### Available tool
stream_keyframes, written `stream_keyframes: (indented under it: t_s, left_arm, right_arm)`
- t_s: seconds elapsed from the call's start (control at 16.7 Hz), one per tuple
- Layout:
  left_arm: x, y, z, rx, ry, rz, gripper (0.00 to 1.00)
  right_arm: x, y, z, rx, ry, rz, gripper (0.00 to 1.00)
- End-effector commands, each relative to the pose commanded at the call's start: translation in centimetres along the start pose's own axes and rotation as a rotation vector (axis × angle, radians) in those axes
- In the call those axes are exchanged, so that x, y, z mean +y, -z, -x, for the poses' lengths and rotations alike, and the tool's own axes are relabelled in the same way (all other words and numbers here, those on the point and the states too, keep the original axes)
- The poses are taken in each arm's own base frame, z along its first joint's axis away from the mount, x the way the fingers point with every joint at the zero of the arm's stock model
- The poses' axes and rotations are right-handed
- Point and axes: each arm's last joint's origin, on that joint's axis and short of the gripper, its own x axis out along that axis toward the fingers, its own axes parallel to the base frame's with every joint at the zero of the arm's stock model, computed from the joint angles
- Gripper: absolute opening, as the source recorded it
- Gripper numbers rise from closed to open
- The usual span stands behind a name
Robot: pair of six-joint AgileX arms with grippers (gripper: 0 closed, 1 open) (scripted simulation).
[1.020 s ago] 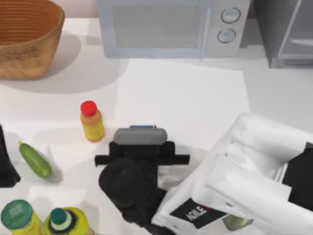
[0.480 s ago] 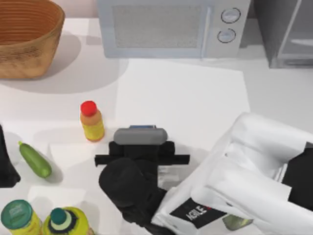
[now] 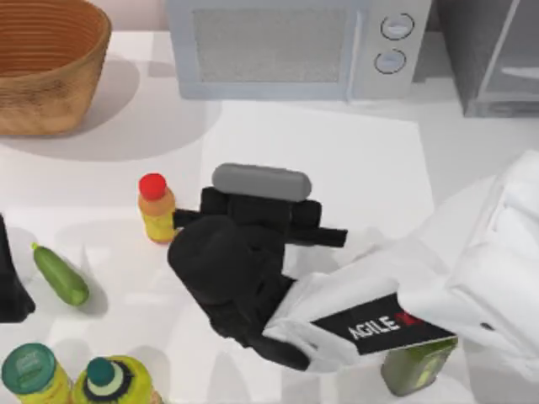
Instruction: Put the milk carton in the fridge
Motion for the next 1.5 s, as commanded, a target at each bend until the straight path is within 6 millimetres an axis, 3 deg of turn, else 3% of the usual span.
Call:
stream_keyframes:
  t_s: [0.18,0.36,0.6,1.02,1.2,1.5]
  left_arm:
    - [0.0,0.0,0.0,0.000,0.000,0.000,1.00]
    - [0.0,0.0,0.0,0.000,0.000,0.000,1.00]
    - [0.0,0.0,0.0,0.000,0.000,0.000,1.00]
    - [0.0,0.0,0.0,0.000,0.000,0.000,1.00]
    - [0.0,0.0,0.0,0.000,0.000,0.000,1.00]
    - [0.0,0.0,0.0,0.000,0.000,0.000,1.00]
  right_arm:
    - [0.3,-5.2,0.5,-0.017,0.013,-0.039,0.00]
    - [0.7,-8.2,1.9,-0.007,-0.035,-0.020,0.00]
    - [1.2,-8.1,3.3,0.023,-0.109,0.063,0.00]
    - [0.8,-8.0,3.1,0.034,-0.111,0.088,0.00]
    - [-2.0,-8.8,2.0,0.075,-0.107,0.150,0.00]
    - [-11.2,-10.6,0.0,0.201,-0.111,0.260,0.00]
